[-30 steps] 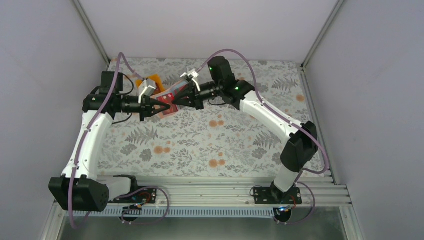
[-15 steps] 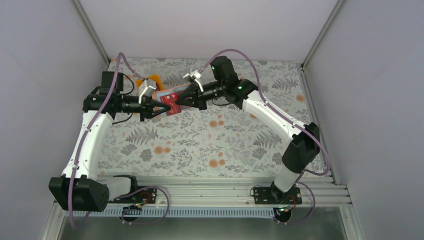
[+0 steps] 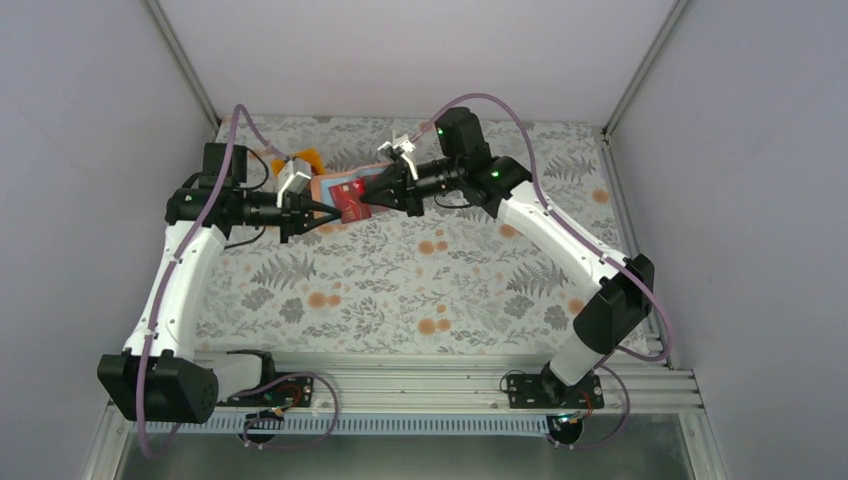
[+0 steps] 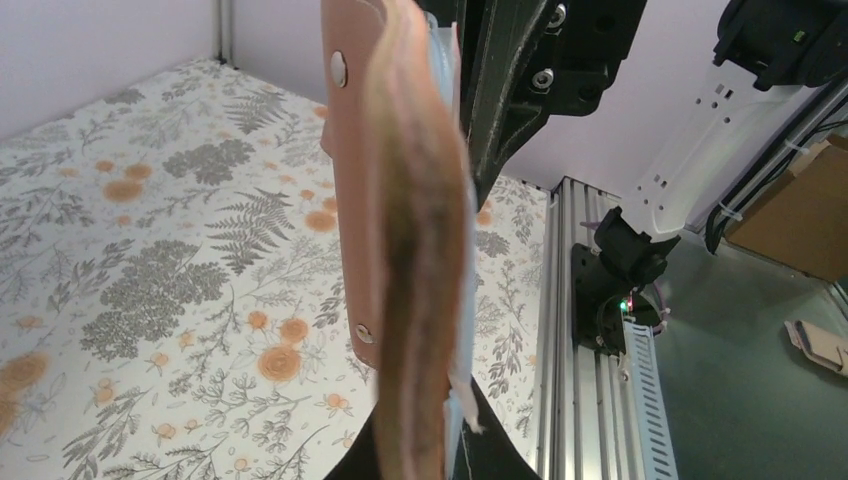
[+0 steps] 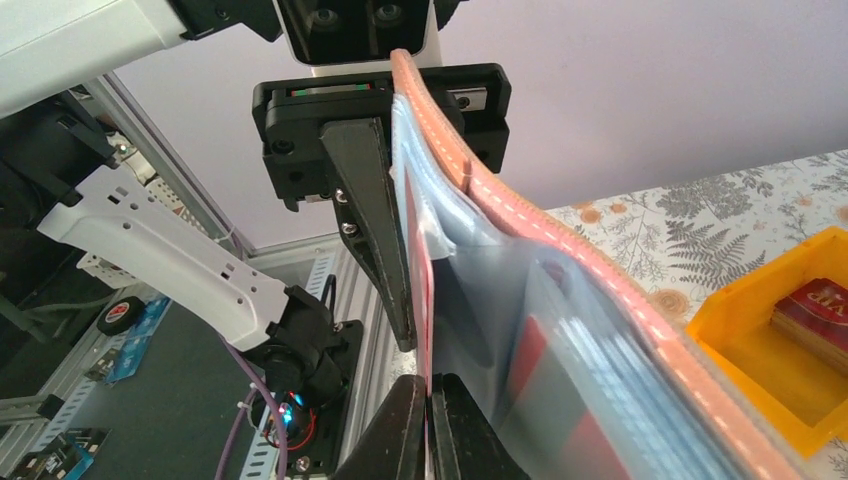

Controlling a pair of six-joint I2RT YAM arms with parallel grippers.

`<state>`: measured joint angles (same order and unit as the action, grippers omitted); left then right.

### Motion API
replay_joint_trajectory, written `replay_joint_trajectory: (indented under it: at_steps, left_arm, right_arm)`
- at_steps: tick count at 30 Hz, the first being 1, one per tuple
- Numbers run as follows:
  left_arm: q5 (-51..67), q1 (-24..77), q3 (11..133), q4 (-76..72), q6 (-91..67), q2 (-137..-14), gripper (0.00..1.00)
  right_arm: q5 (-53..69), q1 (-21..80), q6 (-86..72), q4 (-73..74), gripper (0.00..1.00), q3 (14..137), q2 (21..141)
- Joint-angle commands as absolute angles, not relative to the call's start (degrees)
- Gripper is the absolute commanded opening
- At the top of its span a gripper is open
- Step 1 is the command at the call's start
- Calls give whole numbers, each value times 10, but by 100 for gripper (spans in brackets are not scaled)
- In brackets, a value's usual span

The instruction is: Take the credit cards out of the card holder

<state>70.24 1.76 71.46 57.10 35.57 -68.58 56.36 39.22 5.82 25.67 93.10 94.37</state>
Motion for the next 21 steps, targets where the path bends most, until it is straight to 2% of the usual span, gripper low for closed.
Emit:
replay_joint_trajectory:
  at_steps: [1,11,21]
  left_arm:
    - [725,18,720,561,367,-680,2]
    - [728,13,720,567,385,-677,2]
    - [740,14,722,583,410,-676,2]
  right_arm:
    - [572,388,62,259,10,933,934]
    - [508,380,68,264,19,905,918]
    - [487,379,53,249,18,908,924]
